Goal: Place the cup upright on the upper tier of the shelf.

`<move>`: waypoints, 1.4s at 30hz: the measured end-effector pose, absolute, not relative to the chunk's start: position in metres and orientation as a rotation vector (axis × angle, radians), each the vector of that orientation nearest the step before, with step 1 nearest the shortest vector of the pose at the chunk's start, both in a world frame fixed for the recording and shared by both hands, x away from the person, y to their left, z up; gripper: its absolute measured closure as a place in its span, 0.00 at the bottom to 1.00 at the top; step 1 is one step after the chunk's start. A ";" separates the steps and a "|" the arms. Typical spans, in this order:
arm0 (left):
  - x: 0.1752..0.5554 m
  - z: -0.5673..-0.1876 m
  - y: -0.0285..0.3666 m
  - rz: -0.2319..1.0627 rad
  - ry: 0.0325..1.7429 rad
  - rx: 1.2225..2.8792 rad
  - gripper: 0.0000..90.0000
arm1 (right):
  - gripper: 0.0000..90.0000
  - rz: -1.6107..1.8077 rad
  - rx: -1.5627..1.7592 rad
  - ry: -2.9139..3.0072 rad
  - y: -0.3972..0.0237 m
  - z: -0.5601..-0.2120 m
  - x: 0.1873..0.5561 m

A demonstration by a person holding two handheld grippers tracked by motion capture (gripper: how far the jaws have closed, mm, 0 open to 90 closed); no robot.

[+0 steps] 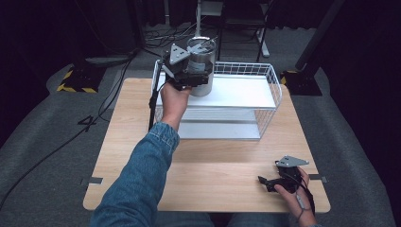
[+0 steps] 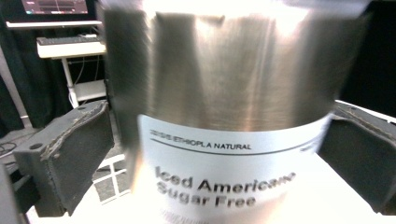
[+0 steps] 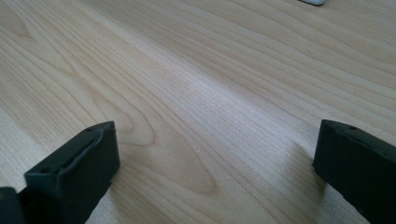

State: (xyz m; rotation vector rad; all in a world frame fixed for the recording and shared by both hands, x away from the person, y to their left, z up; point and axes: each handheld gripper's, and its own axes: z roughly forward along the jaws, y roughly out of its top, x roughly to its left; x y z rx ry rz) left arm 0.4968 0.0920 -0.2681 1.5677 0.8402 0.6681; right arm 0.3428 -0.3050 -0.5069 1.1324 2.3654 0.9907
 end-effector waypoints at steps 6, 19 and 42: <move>0.481 -0.258 0.108 0.666 0.838 1.561 0.00 | 0.00 0.989 1.129 2.369 -0.305 -0.507 0.343; 0.428 -0.247 0.134 0.659 0.798 1.604 0.00 | 0.00 0.991 1.128 2.370 -0.305 -0.507 0.343; 0.347 -0.259 0.195 0.709 0.750 1.701 0.00 | 0.00 0.989 1.128 2.370 -0.305 -0.507 0.343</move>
